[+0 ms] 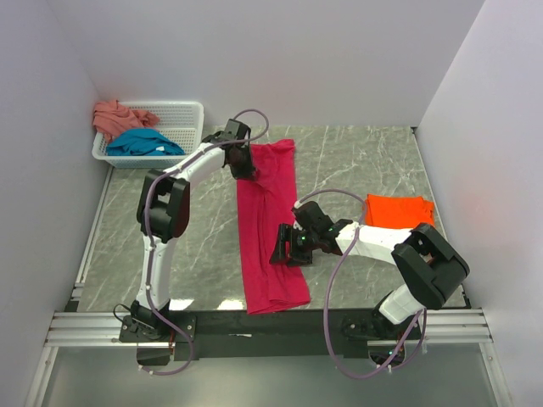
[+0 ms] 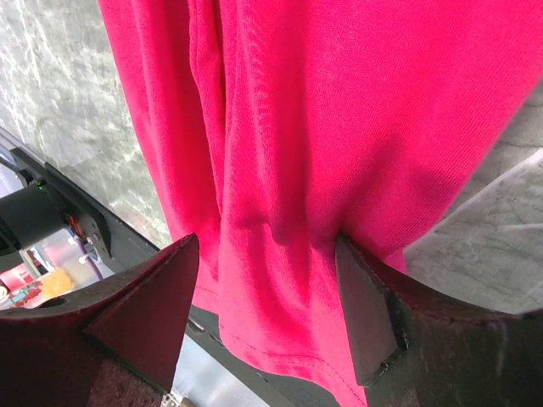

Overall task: Fold and stack the t-shirts
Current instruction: Fold the tshirt

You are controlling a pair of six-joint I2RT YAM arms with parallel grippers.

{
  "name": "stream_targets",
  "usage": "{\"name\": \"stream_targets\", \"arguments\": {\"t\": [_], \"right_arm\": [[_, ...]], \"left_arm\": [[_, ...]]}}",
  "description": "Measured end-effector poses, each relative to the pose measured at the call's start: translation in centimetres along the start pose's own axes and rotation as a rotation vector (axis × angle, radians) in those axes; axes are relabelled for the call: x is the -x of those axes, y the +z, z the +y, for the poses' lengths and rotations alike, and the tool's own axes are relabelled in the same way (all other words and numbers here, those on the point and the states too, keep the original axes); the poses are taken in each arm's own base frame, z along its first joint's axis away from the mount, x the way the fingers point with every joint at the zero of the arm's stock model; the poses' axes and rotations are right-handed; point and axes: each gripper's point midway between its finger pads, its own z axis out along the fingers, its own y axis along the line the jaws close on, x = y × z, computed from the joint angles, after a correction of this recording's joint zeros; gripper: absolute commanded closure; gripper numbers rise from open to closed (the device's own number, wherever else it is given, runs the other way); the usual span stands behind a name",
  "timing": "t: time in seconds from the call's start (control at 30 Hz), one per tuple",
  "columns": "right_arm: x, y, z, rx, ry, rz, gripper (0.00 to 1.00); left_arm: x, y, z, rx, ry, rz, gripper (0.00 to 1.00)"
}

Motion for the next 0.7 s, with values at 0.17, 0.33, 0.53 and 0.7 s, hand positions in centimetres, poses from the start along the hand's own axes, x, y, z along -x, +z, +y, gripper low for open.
{"name": "stream_targets", "arguments": {"t": [0.17,0.33,0.53,0.7], "right_arm": [[0.0,0.0,0.0,-0.001,0.0,-0.002,0.27],[0.0,0.0,-0.1,-0.003,0.001,-0.004,0.27],[0.0,0.0,-0.1,-0.003,0.0,-0.004,0.27],[0.0,0.0,-0.1,-0.003,0.0,-0.004,0.27]], "left_arm": [[0.2,-1.4,0.1,0.049,-0.003,-0.013,1.0],[-0.4,-2.0,1.1,0.105,-0.027,-0.011,1.0],[-1.6,-2.1,2.4,0.154,-0.048,0.016,0.97],[-1.8,-2.2,2.5,0.164,-0.049,0.022,0.44]]}}
